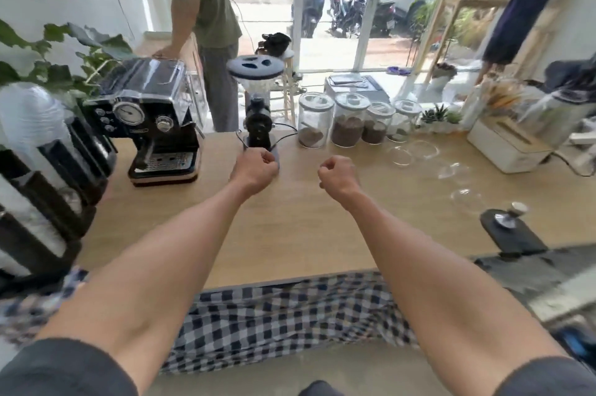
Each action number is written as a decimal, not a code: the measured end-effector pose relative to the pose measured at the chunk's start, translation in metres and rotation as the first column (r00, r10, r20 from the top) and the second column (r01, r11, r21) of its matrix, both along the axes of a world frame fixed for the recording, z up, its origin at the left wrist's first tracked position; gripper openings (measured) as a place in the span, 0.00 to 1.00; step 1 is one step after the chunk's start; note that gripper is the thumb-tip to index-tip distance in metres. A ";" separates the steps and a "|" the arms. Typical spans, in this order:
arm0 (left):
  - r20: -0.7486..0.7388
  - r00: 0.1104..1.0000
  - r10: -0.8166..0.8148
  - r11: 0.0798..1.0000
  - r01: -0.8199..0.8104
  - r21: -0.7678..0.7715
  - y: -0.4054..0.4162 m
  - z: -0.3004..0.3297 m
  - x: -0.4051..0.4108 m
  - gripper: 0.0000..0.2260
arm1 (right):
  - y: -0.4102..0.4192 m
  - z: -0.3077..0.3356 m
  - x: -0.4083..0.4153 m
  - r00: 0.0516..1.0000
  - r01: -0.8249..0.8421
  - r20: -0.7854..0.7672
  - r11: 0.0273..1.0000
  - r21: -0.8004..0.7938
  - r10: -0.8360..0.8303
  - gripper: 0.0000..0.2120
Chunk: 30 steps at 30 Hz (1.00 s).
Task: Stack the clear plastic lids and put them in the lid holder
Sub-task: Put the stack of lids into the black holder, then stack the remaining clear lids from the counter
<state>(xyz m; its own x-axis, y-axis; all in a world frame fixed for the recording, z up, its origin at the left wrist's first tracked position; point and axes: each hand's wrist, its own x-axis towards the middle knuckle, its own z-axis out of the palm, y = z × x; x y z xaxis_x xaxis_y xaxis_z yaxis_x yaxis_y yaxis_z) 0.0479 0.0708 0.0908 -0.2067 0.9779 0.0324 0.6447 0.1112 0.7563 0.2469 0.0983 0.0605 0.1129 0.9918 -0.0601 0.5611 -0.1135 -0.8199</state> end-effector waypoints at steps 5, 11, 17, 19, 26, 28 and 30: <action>0.007 0.996 -0.093 0.994 0.093 -0.058 0.024 -0.017 0.101 0.09 | -0.003 -0.014 0.102 0.996 0.091 -0.002 0.995 -0.036 -0.091 0.06; -0.012 0.973 -0.230 0.969 0.227 -0.100 0.040 -0.034 0.198 0.04 | -0.014 -0.034 0.201 0.980 0.198 -0.017 0.976 -0.087 -0.201 0.08; -0.043 0.944 -0.327 0.939 0.319 -0.129 0.067 -0.052 0.269 0.09 | -0.011 -0.049 0.267 0.957 0.284 -0.017 0.950 -0.130 -0.289 0.08; -0.052 0.936 -0.349 0.931 0.340 -0.131 0.079 -0.060 0.287 0.08 | -0.007 -0.054 0.281 0.951 0.307 -0.006 0.942 -0.134 -0.310 0.08; -0.052 0.909 -0.413 0.901 0.399 -0.169 0.131 -0.079 0.336 0.11 | 0.021 -0.066 0.321 0.929 0.371 0.075 0.918 -0.141 -0.363 0.07; -0.046 0.902 -0.429 0.892 0.415 -0.180 0.147 -0.082 0.345 0.11 | 0.035 -0.066 0.331 0.923 0.383 0.086 0.913 -0.140 -0.374 0.08; -0.037 0.893 -0.449 0.880 0.435 -0.191 0.164 -0.082 0.353 0.12 | 0.051 -0.065 0.338 0.914 0.405 0.097 0.904 -0.135 -0.394 0.09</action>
